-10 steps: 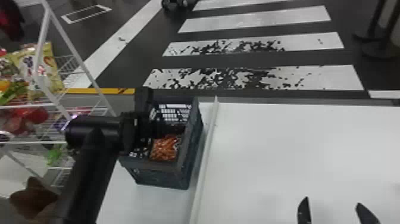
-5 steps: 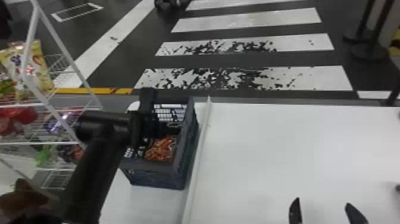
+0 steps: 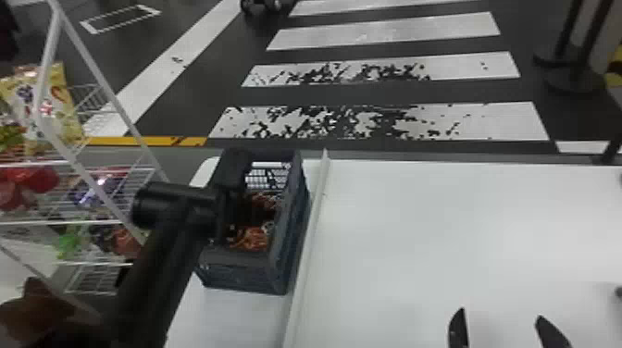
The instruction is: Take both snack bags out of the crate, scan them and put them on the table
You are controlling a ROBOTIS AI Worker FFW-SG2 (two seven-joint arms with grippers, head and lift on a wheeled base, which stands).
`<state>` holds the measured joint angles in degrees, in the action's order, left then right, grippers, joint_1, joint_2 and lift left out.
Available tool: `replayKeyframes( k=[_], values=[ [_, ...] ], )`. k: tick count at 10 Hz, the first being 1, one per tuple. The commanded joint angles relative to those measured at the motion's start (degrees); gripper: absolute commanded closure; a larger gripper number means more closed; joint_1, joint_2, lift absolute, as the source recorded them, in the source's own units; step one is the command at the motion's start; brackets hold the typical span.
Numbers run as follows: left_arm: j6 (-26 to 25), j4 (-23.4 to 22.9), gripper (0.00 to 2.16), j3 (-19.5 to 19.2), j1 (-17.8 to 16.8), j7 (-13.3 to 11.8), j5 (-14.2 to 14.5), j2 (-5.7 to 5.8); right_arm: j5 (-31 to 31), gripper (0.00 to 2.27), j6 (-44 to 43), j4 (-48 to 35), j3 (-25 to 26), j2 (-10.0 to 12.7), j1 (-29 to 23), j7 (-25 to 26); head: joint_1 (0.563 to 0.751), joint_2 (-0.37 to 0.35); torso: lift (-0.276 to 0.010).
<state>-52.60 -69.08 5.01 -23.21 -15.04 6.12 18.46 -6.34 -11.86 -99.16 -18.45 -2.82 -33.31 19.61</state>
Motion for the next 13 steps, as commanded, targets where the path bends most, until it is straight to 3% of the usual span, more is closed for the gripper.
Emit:
replayKeyframes(
  k=[1, 5, 6, 7, 8, 9, 10, 12, 13],
  values=[
    [1.1, 1.8, 0.08, 0.3, -0.3, -0.1, -0.7, -0.35, 0.1, 0.07, 0.0, 0.1, 0.0, 0.0, 0.0, -0.2, 0.695, 0.260, -0.092],
    [1.7, 5.4, 0.11, 1.6, -1.2, -0.7, -1.0, -0.35, 0.5, 0.07, 0.0, 0.4, 0.1, 0.0, 0.0, -0.7, 0.695, 0.263, -0.092],
    [2.9, 6.4, 0.27, 2.2, -1.3, -1.5, -1.1, -0.27, 0.6, 0.07, 0.0, 0.5, 0.1, 0.0, 0.0, -0.8, 0.695, 0.264, -0.092],
    [4.5, 7.6, 0.63, 2.3, -1.6, -2.4, -2.1, -0.35, 0.7, 0.07, 0.0, 0.5, 0.1, 0.0, 0.1, -1.0, 0.695, 0.264, -0.092],
    [5.5, 8.0, 1.15, 2.3, -1.7, -2.5, -2.2, -0.35, 0.7, 0.07, 0.0, 0.6, 0.1, -0.1, 0.1, -1.0, 0.695, 0.261, -0.092],
    [5.9, 7.8, 1.95, 2.3, -1.7, -1.5, -2.2, -0.44, 0.7, 0.07, 0.0, 0.7, 0.1, 0.0, 0.2, -1.0, 0.695, 0.262, -0.092],
    [5.9, 6.9, 2.14, 2.3, -1.2, -0.2, -2.2, -0.44, 0.7, 0.07, 0.0, 0.8, 0.1, 0.0, 0.3, -1.0, 0.695, 0.264, -0.092],
    [3.9, 2.2, 2.14, 1.1, 0.4, -0.9, -2.1, -0.18, 0.7, 0.07, 0.0, 1.0, 0.1, 0.0, 0.3, -1.0, 0.695, 0.268, -0.092],
    [-0.8, -1.1, 2.14, -0.4, 1.2, -1.5, -2.1, -0.09, 0.8, 0.07, 0.0, 1.0, 0.1, 0.0, 0.3, -1.0, 0.695, 0.265, -0.092]
  ],
)
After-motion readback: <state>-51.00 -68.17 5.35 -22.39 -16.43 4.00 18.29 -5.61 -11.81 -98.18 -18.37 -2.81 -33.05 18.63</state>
